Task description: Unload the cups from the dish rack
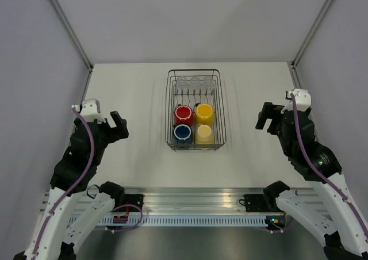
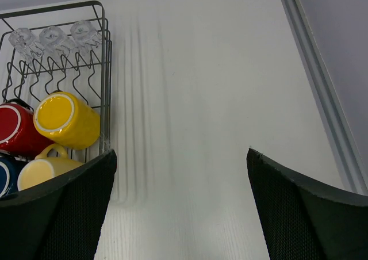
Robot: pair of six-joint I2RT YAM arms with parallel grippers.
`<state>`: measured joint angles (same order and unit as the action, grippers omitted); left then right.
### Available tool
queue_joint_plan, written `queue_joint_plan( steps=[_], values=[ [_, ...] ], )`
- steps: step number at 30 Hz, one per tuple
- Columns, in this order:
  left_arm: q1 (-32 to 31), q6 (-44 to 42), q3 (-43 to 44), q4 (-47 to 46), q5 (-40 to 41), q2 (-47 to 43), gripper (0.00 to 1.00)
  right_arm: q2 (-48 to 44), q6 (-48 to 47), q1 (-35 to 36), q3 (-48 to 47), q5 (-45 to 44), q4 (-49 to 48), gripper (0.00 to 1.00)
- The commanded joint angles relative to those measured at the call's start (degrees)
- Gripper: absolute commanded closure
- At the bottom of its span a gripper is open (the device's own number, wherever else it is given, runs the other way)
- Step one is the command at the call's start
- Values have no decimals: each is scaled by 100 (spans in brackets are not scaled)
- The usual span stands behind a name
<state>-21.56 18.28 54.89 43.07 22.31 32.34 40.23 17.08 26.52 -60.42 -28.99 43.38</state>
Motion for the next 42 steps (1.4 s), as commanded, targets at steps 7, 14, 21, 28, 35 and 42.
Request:
queue_joint_plan(
  steps=[7, 14, 21, 28, 35, 42],
  values=[
    [64, 26, -49, -299, -244, -26, 0, 73, -82, 11, 145, 638, -469, 2],
    [73, 17, -67, -343, -332, -35, 0, 564, 216, 11, 145, 2087, -1015, 2],
    [82, -9, -84, -378, -428, -43, 0, 1837, 226, 19, -189, 3040, -1279, 2],
    [91, -44, -102, -387, -525, 1, 0, 2911, 85, 502, -627, 2145, -1138, 2],
    [91, -53, -110, -405, -560, 1, 0, 3974, -135, 1188, -1190, 1432, -1147, 2],
    [100, -62, -128, -422, -631, 44, 0, 5178, -548, 1268, -1920, 1256, -1060, 2]
  ],
)
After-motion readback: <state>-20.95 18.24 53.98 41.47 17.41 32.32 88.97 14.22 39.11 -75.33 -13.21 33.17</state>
